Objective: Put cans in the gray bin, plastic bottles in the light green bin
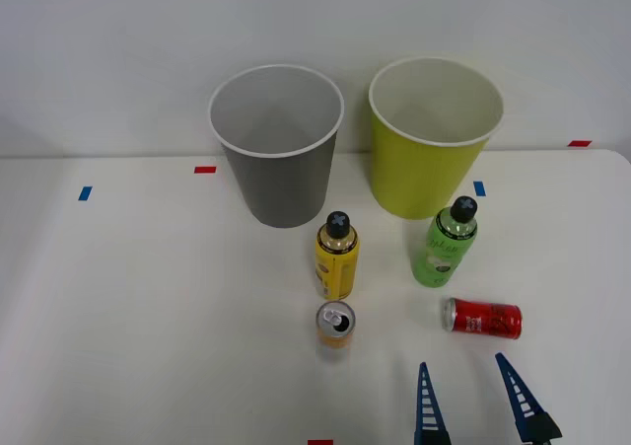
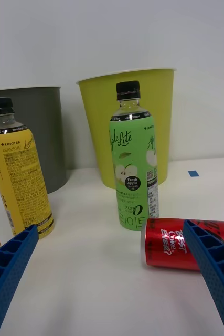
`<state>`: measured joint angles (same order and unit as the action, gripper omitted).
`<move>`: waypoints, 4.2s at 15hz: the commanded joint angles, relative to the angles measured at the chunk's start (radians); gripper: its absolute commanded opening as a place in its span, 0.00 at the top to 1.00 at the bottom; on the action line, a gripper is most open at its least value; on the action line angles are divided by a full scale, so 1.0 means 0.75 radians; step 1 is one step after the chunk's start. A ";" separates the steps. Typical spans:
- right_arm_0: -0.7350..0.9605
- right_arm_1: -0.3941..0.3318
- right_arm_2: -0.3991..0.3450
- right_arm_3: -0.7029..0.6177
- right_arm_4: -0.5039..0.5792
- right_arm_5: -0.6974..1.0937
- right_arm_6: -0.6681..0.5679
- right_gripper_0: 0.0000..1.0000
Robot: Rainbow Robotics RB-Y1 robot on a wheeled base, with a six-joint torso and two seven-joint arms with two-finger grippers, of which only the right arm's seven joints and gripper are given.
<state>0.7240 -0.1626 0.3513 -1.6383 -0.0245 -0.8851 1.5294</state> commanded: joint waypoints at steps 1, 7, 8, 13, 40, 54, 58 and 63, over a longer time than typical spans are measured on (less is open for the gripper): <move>0.000 0.000 0.000 0.000 0.000 0.000 0.000 0.04; 0.000 0.000 0.000 0.000 0.000 0.000 0.000 0.05; 0.000 0.000 0.000 0.000 0.000 0.000 0.000 0.05; 0.000 0.000 0.000 0.000 0.000 0.000 0.000 0.05; 0.000 -0.010 0.010 0.061 0.000 0.014 0.000 0.05; 0.037 -0.117 -0.237 -0.673 -0.262 0.884 0.063 0.05; 0.045 -0.100 -0.290 -0.722 -0.286 1.041 0.037 0.05; -0.022 -0.010 -0.333 -0.959 -0.262 1.546 0.037 0.05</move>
<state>0.7298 -0.1866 0.1104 -2.2750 -0.2273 0.1416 1.5626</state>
